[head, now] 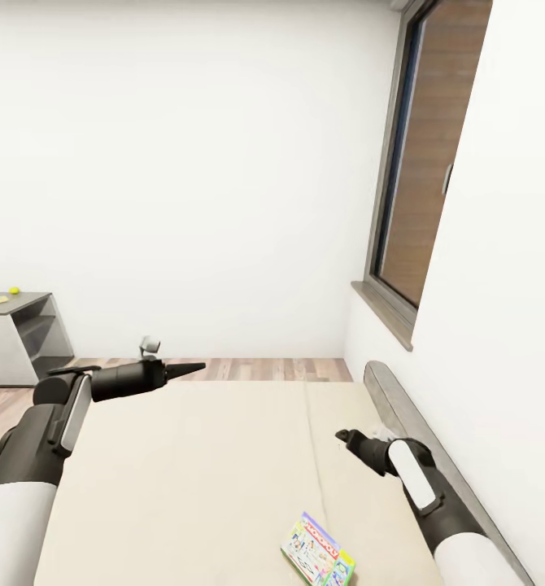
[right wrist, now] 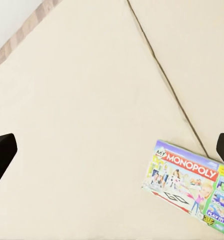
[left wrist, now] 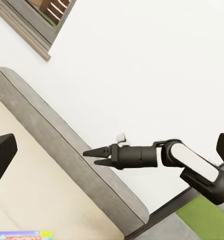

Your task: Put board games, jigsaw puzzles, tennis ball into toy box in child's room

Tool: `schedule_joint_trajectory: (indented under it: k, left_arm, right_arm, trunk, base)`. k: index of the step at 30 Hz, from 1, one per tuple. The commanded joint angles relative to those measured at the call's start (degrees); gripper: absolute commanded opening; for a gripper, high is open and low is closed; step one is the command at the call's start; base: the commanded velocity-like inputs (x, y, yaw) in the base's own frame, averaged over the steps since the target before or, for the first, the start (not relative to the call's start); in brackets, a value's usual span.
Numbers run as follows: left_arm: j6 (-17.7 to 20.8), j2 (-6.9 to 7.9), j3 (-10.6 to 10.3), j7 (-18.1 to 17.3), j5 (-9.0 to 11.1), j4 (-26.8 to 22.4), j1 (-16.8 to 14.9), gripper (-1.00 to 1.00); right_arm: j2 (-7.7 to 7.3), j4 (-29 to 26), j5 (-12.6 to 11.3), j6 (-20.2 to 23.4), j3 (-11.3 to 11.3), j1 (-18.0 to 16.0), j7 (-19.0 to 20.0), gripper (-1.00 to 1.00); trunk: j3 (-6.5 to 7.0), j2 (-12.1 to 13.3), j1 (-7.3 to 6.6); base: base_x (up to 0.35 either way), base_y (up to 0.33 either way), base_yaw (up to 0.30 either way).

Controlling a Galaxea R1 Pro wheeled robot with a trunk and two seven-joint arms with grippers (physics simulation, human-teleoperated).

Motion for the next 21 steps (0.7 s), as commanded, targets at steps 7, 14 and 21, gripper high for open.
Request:
schedule_joint_trajectory:
  k: [7, 14, 21]
  left_arm:
    - [0.47, 0.03, 0.03, -0.44, 0.23, 0.23, -0.01, 1.0]
    - [0.54, 0.43, 0.32, -0.79, 0.37, 0.36, 0.92, 1.0]
    - [0.05, 0.42, 0.16, -0.81, 0.45, -0.06, 3.27, 1.0]
  right_arm:
    - [1.24, 14.59, 1.73, -5.91, 1.9, -6.06, -0.75, 1.0]
    - [1.17, 19.08, 4.92, -7.28, 2.25, -7.9, -0.37, 1.0]
    - [1.4, 19.48, 5.82, -7.46, 2.22, -8.18, -0.2, 1.0]
  trunk:
    - [-0.03, -0.06, 0.02]
    - [-0.03, -0.06, 0.02]
    - [-0.03, -0.06, 0.02]
  base:
    - [0.0, 0.0, 0.0]
    - [0.0, 0.0, 0.0]
    - [0.0, 0.0, 0.0]
